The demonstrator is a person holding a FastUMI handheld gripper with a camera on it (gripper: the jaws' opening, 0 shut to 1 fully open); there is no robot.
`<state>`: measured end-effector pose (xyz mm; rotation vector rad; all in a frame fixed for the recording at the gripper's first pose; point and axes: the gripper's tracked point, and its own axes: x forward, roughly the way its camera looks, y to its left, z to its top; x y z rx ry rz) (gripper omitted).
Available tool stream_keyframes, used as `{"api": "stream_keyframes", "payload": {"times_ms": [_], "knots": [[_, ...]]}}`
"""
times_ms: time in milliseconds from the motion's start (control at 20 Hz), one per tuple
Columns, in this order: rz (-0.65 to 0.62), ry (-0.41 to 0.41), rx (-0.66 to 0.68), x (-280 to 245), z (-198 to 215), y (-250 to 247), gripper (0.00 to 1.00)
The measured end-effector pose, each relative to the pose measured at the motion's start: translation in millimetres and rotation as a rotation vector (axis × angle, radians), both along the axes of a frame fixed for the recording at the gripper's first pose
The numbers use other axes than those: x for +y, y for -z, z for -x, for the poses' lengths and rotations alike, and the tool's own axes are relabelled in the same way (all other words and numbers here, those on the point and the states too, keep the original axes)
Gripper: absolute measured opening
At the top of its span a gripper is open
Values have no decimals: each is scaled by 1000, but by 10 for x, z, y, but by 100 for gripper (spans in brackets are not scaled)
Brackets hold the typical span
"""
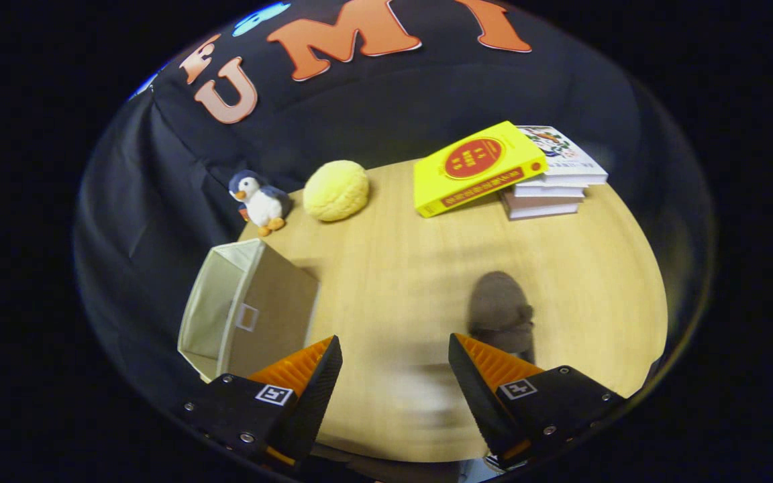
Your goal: Open the storage box then place both shoes into the box .Put the left shoe in first, then the right shoe, with the right side of both shoes facing outward in a uniform manner.
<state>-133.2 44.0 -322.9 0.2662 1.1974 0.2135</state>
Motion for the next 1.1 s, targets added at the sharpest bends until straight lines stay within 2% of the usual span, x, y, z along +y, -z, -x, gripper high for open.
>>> {"api": "stream_keyframes", "payload": {"times_ms": [200, 500, 600, 800, 1000, 1100], "knots": [[91, 3, 52, -533, 208, 385, 95], [182, -84, 64, -847, 266, 923, 78], [202, -77, 43, -876, 174, 1076, 71], [220, -12, 5, -945, -13, 1275, 60], [176, -11, -20, -809, -51, 1334, 39], [220, -24, -40, -846, -66, 1317, 20]]}}
